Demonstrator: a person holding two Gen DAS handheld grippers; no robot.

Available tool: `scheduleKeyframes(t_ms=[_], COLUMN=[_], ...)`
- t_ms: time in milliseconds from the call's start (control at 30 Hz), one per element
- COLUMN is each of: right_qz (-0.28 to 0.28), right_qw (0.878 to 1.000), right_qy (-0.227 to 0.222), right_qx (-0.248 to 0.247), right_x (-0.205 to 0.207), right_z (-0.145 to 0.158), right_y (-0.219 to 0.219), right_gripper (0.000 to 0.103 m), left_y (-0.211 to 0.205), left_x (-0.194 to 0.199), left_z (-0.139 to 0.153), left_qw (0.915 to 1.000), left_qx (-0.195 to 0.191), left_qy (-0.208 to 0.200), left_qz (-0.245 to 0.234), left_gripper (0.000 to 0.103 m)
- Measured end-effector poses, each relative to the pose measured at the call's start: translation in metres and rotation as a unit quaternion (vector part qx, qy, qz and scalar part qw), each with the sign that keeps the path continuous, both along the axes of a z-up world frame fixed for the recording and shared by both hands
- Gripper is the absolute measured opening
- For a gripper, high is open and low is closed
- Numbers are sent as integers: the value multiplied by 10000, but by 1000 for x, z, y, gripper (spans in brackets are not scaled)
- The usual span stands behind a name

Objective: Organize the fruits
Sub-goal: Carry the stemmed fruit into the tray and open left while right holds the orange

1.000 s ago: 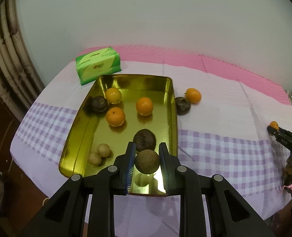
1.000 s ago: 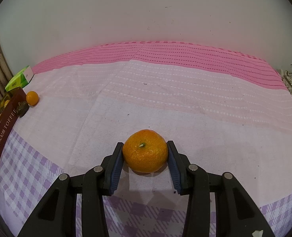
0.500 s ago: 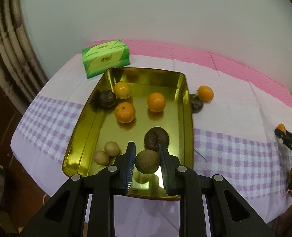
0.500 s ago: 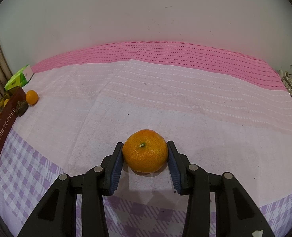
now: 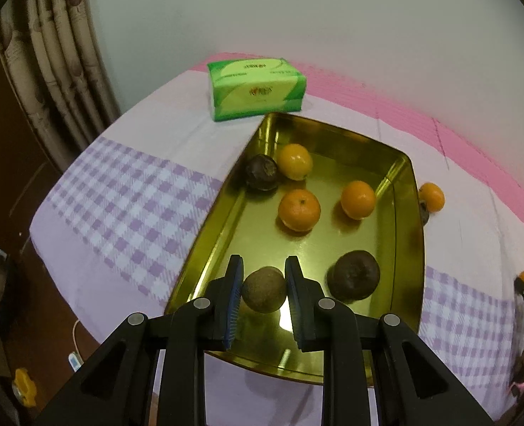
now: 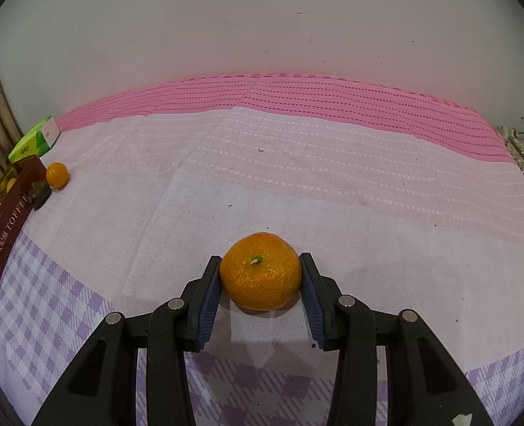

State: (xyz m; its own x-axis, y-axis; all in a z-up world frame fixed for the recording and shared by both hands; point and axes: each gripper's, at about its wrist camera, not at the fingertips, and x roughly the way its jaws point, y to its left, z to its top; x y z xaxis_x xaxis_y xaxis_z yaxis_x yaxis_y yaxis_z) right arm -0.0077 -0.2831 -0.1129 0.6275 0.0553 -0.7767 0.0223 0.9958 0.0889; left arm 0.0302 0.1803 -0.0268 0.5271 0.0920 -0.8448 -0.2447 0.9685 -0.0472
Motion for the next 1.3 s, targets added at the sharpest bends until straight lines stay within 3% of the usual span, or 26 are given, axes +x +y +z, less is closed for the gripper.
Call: scheduleKeyframes(t_ms=[267,1300], right_qz=[1,6], right_qw=[10000,10000], right_qy=[0,1], right_qx=[-5,-14], right_x=[0,0], right_z=[0,0], right_y=[0,0], right_gripper=[41,40], left_y=[-24,-48], left_x=[2,7], left_z=[-3,-22], left_qw=[9989,9953], left_qx=[228,451], left_qy=[-31,336], left_qz=[-399,-790], left_gripper=[25,25])
